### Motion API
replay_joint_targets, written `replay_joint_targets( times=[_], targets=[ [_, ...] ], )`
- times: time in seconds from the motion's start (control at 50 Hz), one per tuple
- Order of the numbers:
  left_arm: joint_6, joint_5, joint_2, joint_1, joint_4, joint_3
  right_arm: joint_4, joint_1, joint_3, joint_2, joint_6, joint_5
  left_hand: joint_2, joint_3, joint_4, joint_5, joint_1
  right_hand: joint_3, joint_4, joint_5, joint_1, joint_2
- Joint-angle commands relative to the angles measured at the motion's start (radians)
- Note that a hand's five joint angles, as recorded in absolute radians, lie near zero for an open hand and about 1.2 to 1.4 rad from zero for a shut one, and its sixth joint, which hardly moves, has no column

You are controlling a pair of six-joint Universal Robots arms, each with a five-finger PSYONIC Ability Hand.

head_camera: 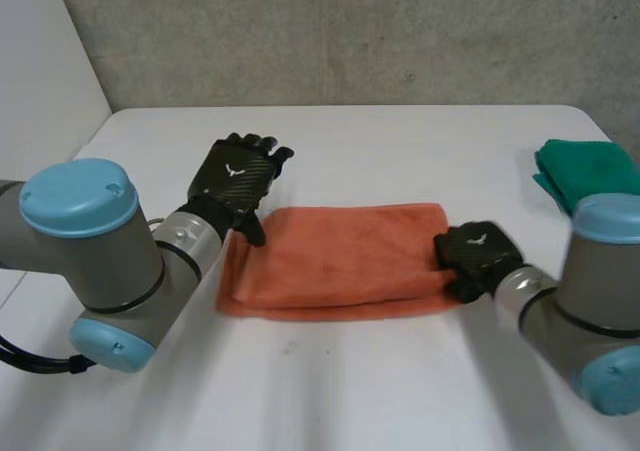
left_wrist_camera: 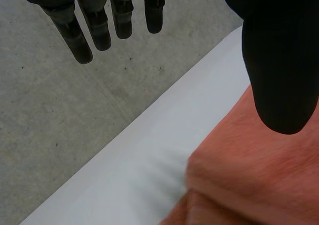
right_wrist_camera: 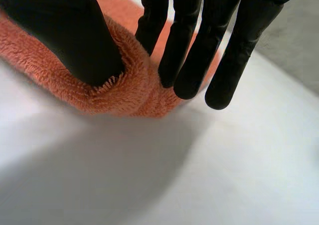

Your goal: Fold the laundry.

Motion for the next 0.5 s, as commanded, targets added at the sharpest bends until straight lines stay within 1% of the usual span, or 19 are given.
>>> replay_joint_targets(
  times=[0.02, 0.14, 0.2, 0.28, 0.3, 0.32, 0.36, 0.38, 0.44, 0.46, 0.5],
  targets=[
    [-0.004, 0.001, 0.052, 0.007, -0.025, -0.011, -0.006, -0.136, 0.12, -0.169, -0.213, -0.004, -0.018, -0.024, -0.017, -0.037, -0.007, 0.215, 0.208, 0.246, 0.472, 0.222],
    [-0.006, -0.001, 0.072, 0.012, -0.043, -0.034, 0.005, -0.159, 0.11, -0.196, -0.397, 0.007, -0.021, -0.027, -0.02, -0.04, -0.01, 0.215, 0.208, 0.246, 0.472, 0.222],
    [-0.006, -0.001, 0.073, 0.012, -0.043, -0.04, 0.002, -0.143, 0.087, -0.199, -0.438, 0.001, -0.021, -0.027, -0.02, -0.04, -0.01, 0.215, 0.208, 0.246, 0.472, 0.222],
    [-0.006, -0.002, 0.073, 0.012, -0.042, -0.042, 0.005, 0.016, 0.006, -0.197, -0.436, -0.01, -0.018, -0.024, -0.017, -0.037, -0.007, 0.215, 0.208, 0.246, 0.472, 0.222],
    [-0.006, -0.002, 0.075, 0.012, -0.042, -0.041, -0.003, 0.102, -0.026, -0.193, -0.439, -0.019, -0.018, -0.024, -0.017, -0.037, -0.007, 0.215, 0.208, 0.246, 0.472, 0.222],
    [-0.007, -0.002, 0.075, 0.011, -0.04, -0.039, -0.006, 0.135, -0.036, -0.188, -0.439, -0.027, -0.018, -0.024, -0.017, -0.037, -0.007, 0.215, 0.208, 0.246, 0.472, 0.222],
    [-0.009, -0.002, 0.077, 0.009, -0.04, -0.034, -0.009, 0.205, -0.053, -0.174, -0.441, -0.048, -0.018, -0.024, -0.017, -0.037, -0.007, 0.215, 0.208, 0.246, 0.472, 0.222],
    [-0.01, -0.004, 0.078, 0.009, -0.04, -0.033, -0.011, 0.257, -0.063, -0.144, -0.441, -0.083, -0.018, -0.024, -0.017, -0.037, -0.007, 0.215, 0.208, 0.246, 0.472, 0.222],
    [-0.036, -0.01, 0.081, 0.003, -0.04, -0.022, -0.012, 0.32, -0.073, -0.088, -0.447, -0.139, -0.012, -0.018, -0.011, -0.031, -0.001, 0.215, 0.208, 0.246, 0.472, 0.222],
    [-0.045, -0.015, 0.081, 0.0, -0.04, -0.019, -0.011, 0.348, -0.073, -0.065, -0.451, -0.169, -0.012, -0.018, -0.011, -0.031, -0.001, 0.215, 0.208, 0.246, 0.472, 0.222],
    [-0.076, -0.041, 0.08, -0.006, -0.042, -0.002, -0.011, 0.368, -0.073, -0.05, -0.451, -0.188, -0.009, -0.016, -0.008, -0.028, 0.002, 0.215, 0.208, 0.246, 0.472, 0.222]
  ],
)
